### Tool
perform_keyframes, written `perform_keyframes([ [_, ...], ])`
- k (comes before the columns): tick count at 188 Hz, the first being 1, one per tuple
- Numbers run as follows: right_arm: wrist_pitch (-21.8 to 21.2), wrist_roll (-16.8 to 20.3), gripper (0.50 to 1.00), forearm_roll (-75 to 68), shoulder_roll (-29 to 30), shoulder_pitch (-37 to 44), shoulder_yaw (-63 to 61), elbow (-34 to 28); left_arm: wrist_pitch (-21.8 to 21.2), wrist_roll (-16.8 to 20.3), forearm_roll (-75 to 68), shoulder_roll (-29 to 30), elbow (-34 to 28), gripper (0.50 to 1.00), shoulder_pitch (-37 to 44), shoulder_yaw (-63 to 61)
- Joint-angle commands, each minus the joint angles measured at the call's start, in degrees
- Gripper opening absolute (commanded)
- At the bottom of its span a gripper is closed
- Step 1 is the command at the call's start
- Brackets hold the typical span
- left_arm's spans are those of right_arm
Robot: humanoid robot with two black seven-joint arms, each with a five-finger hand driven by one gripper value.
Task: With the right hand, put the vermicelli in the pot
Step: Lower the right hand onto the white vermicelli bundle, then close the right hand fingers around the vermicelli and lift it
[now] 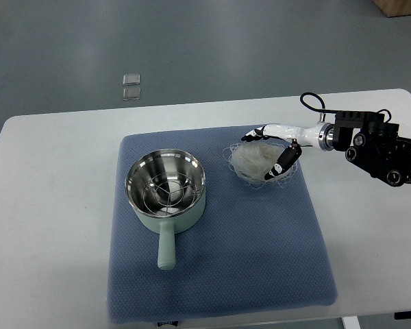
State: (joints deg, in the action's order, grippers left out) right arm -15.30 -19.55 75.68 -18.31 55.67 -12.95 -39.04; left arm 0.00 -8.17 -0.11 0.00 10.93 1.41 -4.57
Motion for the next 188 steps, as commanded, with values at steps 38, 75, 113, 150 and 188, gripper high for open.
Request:
perform_keyframes([
  [38,1.3,0.0,0.556,0.0,0.1,0.1,1.6,0.0,0.0,0.0,-0.1,0.0,0.0,1.000,0.0,0.0],
  [75,1.4,-0.2,0.500,0.0,0.1,0.9,2.3,0.1,0.0,0.0,-0.1,0.0,0.1,1.000,0.0,0.0],
  [113,1.5,-0.4,0.500,-0.2,0.1,4.4,2.0,-0.2,0.0,0.0,0.0,0.0,0.1,1.000,0.0,0.0],
  [150,1.4,-2.8,0.500,-0.8,0.1,8.8,2.0,-0.9,0.0,0.0,0.0,0.0,0.0,1.000,0.0,0.0],
  [188,0.9,-5.3,0.500,-1.1,0.6,13.3,1.9,-2.4,0.0,0.0,0.0,0.0,0.0,1.000,0.0,0.0],
])
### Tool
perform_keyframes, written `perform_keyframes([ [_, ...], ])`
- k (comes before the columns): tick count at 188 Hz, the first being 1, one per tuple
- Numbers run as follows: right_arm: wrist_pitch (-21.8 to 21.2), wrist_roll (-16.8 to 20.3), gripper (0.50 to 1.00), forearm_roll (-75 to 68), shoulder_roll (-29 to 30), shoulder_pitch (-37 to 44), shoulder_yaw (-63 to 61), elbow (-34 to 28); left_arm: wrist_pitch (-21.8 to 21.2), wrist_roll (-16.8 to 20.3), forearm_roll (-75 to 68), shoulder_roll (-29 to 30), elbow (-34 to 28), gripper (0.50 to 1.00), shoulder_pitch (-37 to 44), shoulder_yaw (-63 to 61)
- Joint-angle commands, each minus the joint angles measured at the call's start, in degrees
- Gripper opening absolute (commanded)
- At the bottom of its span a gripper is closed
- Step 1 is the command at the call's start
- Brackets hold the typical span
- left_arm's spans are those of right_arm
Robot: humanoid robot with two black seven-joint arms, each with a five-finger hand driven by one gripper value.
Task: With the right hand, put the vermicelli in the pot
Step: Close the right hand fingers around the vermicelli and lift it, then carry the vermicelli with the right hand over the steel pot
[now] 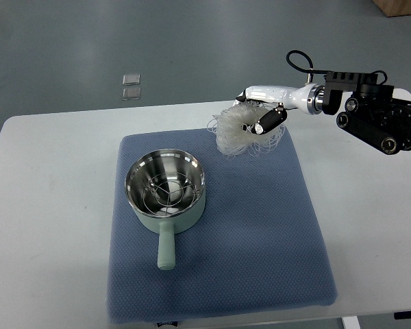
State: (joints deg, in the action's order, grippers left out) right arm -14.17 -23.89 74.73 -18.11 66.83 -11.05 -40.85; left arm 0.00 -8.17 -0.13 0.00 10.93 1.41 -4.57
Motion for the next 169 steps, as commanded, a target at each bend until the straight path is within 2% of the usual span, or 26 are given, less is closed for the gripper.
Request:
perform_keyframes([
  [1,-0.2,-1.0,0.500,-0.1,0.4,2.2,0.0,-0.5,0.0,0.0,0.0,0.0,0.0,1.000,0.0,0.0],
  [36,-0.5,-4.5,0.500,-0.2,2.1,6.8,0.0,-1.0,0.0,0.0,0.0,0.0,0.1,1.000,0.0,0.0],
  [59,-2.3,-6.1,0.500,-0.2,4.0,9.5,0.0,-2.6,0.0,0.0,0.0,0.0,0.0,1.000,0.0,0.0],
  [133,-3.7,-5.9,0.500,0.0,12.7,10.0,1.6,-3.2,0.0,0.0,0.0,0.0,0.1,1.000,0.0,0.0],
  [169,-3.7,-5.7,0.500,0.1,14.7,9.0,2.8,-3.2,0.0,0.0,0.0,0.0,0.1,1.000,0.0,0.0],
])
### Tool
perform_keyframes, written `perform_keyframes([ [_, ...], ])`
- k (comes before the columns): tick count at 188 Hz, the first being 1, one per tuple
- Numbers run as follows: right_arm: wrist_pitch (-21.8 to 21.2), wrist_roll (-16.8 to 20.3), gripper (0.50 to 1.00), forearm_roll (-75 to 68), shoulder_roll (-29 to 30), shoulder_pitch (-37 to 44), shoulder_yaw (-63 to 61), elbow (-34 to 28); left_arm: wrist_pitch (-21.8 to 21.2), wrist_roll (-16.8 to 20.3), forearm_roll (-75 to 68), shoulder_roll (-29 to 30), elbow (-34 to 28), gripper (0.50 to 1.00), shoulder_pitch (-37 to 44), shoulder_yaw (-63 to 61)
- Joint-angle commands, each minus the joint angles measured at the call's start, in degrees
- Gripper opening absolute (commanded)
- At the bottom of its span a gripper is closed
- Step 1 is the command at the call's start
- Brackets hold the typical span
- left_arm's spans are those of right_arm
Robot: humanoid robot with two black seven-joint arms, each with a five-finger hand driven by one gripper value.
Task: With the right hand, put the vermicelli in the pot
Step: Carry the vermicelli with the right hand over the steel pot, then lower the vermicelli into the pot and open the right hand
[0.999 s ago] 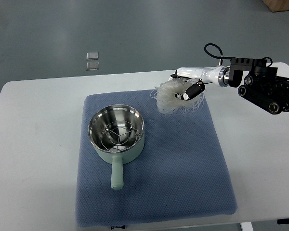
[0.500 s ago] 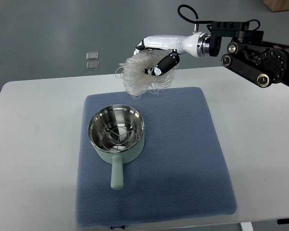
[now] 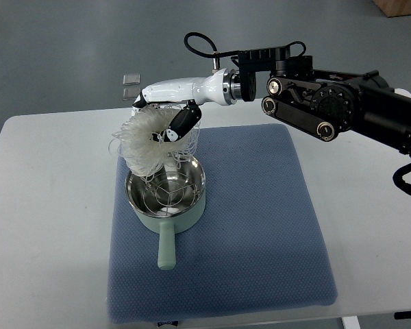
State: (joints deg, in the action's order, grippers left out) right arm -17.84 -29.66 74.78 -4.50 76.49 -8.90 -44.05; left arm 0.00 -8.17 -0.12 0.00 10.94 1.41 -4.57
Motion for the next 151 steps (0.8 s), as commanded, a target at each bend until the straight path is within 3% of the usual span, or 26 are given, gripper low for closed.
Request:
perform_keyframes([
  [1,0.0,0.0,0.500,0.0,1.1,-0.7,0.6,0.0,0.0,0.0,-0.1,0.0,0.0,1.000,0.0,0.0],
  [57,0.0,0.4,0.500,0.3,1.4,-3.9,0.8,0.0,0.0,0.0,0.0,0.0,0.0,1.000,0.0,0.0],
  [75,0.0,0.5,0.617,0.3,1.4,-4.6,0.8,0.0,0.0,0.0,0.0,0.0,0.0,1.000,0.0,0.0],
  [86,0.0,0.5,0.760,-0.2,1.3,-4.9,0.8,0.2,0.0,0.0,-0.1,0.0,0.0,1.000,0.0,0.0],
  [92,0.0,0.5,0.795,-0.3,1.3,-5.0,0.7,0.3,0.0,0.0,-0.1,0.0,0.0,1.000,0.0,0.0],
  [117,-0.1,0.5,0.858,-0.4,1.1,-5.5,0.7,0.5,0.0,0.0,0.0,0.0,0.0,1.000,0.0,0.0],
  [151,-0.4,0.5,0.860,-0.5,0.5,-5.4,0.7,0.5,0.0,0.0,-0.1,0.0,0.0,1.000,0.0,0.0],
])
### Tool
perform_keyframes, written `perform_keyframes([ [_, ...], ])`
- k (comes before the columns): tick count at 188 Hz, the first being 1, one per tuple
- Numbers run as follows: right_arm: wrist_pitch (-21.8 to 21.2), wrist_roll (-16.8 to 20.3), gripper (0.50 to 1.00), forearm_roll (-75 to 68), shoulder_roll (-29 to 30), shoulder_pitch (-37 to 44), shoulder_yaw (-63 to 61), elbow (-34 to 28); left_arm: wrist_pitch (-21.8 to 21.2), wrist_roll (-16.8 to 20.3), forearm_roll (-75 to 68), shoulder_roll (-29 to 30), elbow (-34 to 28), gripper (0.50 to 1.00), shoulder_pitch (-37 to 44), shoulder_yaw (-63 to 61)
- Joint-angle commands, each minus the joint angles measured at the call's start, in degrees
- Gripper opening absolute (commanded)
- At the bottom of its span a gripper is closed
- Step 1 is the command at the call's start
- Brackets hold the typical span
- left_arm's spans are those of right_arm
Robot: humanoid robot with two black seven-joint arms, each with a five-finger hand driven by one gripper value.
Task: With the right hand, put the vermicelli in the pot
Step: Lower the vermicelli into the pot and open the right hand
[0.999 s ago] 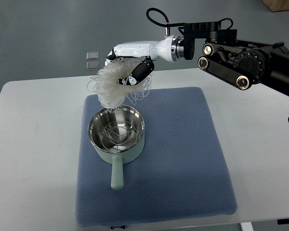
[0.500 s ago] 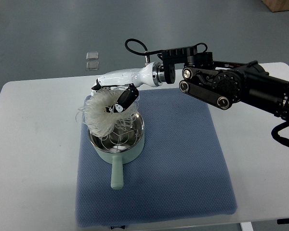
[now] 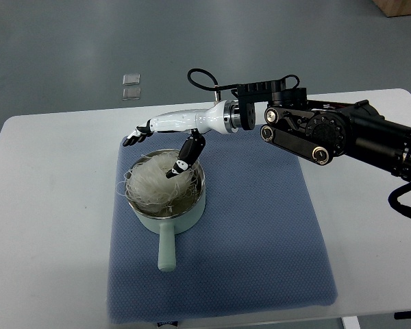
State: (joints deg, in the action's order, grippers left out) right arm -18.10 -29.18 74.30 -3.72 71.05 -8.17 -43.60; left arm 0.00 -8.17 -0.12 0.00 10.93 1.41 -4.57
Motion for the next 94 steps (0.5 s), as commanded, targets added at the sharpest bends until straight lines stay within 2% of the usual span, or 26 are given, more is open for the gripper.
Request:
perform_keyframes([
  [1,-0.2,0.0,0.860,0.0,-0.3,0.1,0.0,0.1,0.0,0.0,-0.1,0.0,0.0,1.000,0.0,0.0],
  [19,-1.5,0.0,0.860,-0.3,-0.6,0.2,-0.3,0.2,0.0,0.0,-0.1,0.0,0.1,1.000,0.0,0.0],
  [54,-7.9,0.1,0.860,-5.7,-2.9,0.3,-1.3,0.2,0.0,0.0,0.0,0.0,0.0,1.000,0.0,0.0],
  [70,-8.2,0.3,0.860,-9.4,-3.5,0.1,-1.3,0.3,0.0,0.0,-0.1,0.0,0.0,1.000,0.0,0.0],
  [94,-8.3,3.4,0.860,-18.7,-5.6,-0.5,-1.4,0.4,0.0,0.0,0.0,0.0,0.0,1.000,0.0,0.0],
])
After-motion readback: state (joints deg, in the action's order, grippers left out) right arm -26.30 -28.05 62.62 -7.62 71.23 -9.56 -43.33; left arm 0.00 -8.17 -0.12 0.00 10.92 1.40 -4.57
